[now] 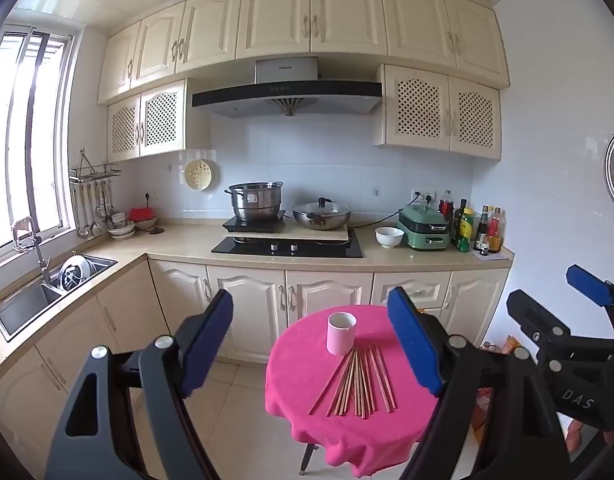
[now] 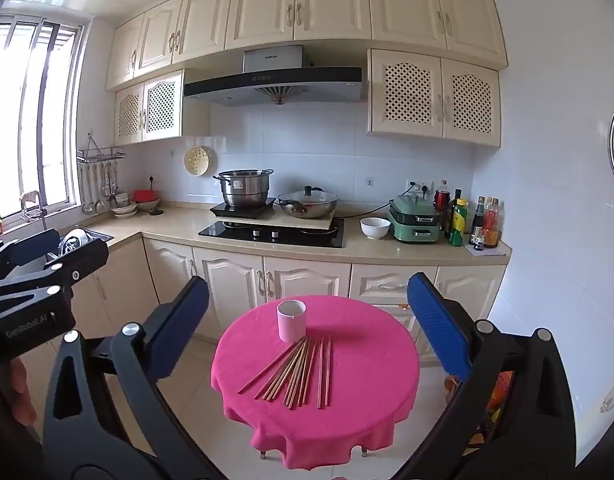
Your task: Organize utensils
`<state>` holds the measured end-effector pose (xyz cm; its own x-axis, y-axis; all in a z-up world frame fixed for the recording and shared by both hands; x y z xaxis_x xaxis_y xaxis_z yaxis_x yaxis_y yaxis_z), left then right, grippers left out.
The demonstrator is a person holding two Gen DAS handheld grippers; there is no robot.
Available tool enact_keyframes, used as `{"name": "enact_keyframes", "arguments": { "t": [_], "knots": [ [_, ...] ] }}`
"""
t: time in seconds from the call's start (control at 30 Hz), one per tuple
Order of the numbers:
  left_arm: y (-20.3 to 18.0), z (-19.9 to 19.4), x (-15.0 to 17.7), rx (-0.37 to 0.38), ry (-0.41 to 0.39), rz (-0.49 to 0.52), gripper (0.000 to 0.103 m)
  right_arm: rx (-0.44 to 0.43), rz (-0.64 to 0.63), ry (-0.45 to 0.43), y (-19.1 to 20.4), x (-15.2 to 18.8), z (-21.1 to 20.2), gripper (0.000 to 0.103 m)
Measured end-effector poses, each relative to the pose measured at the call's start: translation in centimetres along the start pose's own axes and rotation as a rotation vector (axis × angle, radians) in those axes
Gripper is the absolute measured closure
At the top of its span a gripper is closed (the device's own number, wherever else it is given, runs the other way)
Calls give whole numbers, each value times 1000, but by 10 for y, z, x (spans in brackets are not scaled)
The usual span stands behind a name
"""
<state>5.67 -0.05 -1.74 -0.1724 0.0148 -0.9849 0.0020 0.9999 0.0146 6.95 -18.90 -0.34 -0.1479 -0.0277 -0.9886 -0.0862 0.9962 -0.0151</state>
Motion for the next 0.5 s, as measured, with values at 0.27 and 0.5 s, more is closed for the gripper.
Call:
{"name": "enact_keyframes", "arguments": {
  "t": [0.27, 0.5],
  "knots": [
    [1, -8, -2, 5, 11, 1, 25, -3, 1, 10, 10, 6, -1, 6],
    [3, -4, -2, 2, 10, 0, 25, -2, 11, 3, 0, 6, 0, 6]
  ]
}}
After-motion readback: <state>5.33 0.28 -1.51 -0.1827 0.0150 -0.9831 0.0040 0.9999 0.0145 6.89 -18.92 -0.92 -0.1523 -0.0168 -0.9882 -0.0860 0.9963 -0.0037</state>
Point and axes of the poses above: each gripper's, at about its wrist camera, not at the fingertips, and z roughly the way its jaws point, y to its left, x to its underside, the point moved 6 cm from there along z, roughly the way its jaws point, and after that the axes turned 7 degrees about -y, right-handed, at the moved point
